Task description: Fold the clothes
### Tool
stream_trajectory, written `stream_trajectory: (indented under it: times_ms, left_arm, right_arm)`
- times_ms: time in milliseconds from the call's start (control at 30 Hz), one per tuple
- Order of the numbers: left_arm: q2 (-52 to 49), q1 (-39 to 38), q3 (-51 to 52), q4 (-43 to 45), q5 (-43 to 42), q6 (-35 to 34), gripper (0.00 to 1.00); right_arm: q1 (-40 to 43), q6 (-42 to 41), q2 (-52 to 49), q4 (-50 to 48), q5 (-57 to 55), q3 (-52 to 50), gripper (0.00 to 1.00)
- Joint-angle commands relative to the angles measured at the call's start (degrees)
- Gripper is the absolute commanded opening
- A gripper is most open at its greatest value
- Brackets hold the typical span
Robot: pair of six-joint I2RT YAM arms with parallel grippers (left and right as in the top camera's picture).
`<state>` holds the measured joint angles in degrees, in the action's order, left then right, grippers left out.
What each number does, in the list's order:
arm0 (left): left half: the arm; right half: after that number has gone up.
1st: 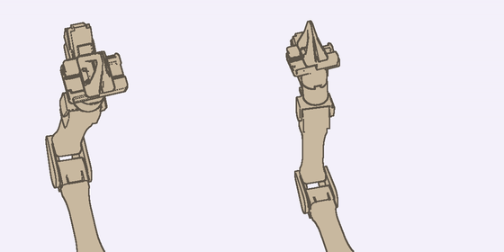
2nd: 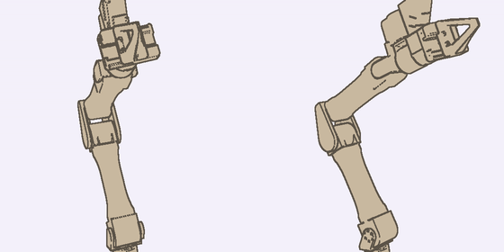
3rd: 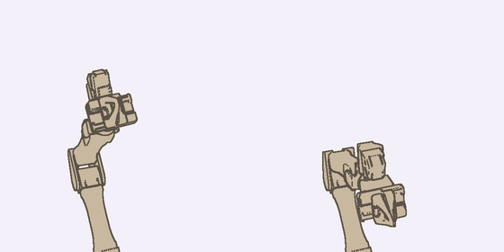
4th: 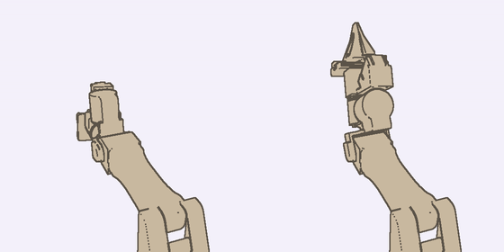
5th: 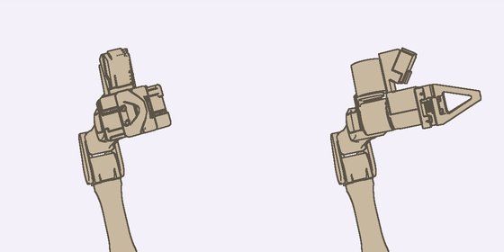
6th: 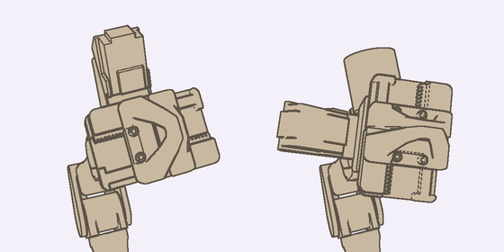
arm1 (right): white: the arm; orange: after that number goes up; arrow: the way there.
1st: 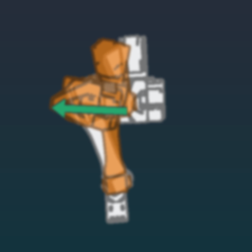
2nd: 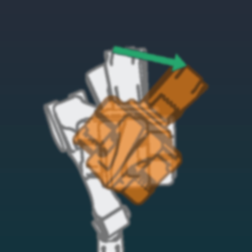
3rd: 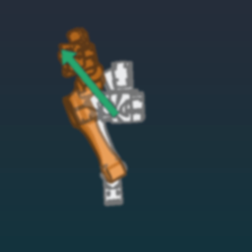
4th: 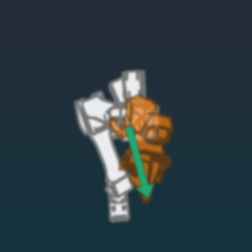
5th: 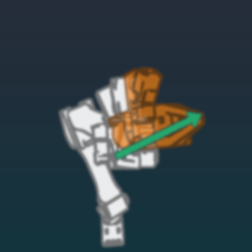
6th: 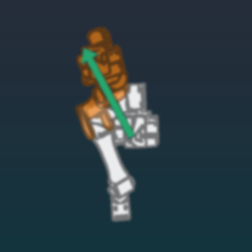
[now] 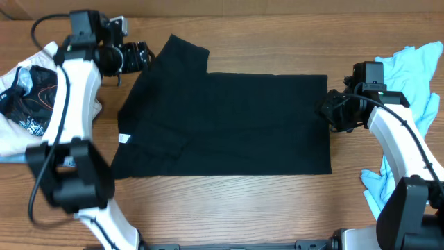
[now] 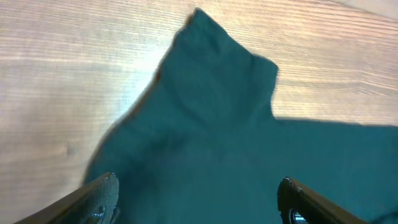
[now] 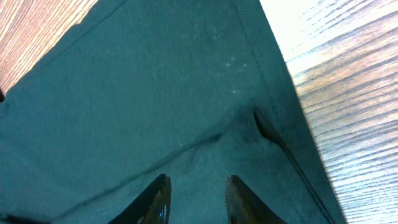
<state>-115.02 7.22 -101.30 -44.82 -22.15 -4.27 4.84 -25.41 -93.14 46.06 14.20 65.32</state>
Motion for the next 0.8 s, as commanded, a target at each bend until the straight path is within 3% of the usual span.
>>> stream_trajectory:
  times_ms: [0, 200, 333, 667, 767]
  left_arm:
    - [-9.55, 0.24, -10.40, 0.04, -1.40, 2.82, 0.84]
    - [-19.80, 0.04, -17.31, 2.49, -4.26, 0.96, 0.82]
    - [-25.24, -0.13, -17.49, 8.11, -9.16, -4.76, 0.78]
    - [-29.90, -1.75, -17.49, 12.55, -10.27, -7.65, 0.72]
    - [-30.01, -2.75, -17.46, 12.50, -10.19, -7.04, 0.55]
  right_arm:
    - [0.11, 0.35, 1.05, 0.11, 0.66, 1.18, 0.33]
    - [0.11, 0.37, 1.05, 1.01, 0.46, 1.18, 0.32]
    - [0.11, 0.37, 1.05, 1.49, 0.46, 1.18, 0.33]
    - [0.11, 1.44, 1.05, 2.25, 0.46, 1.18, 0.33]
    - [0.11, 1.46, 1.05, 2.21, 0.44, 1.18, 0.33]
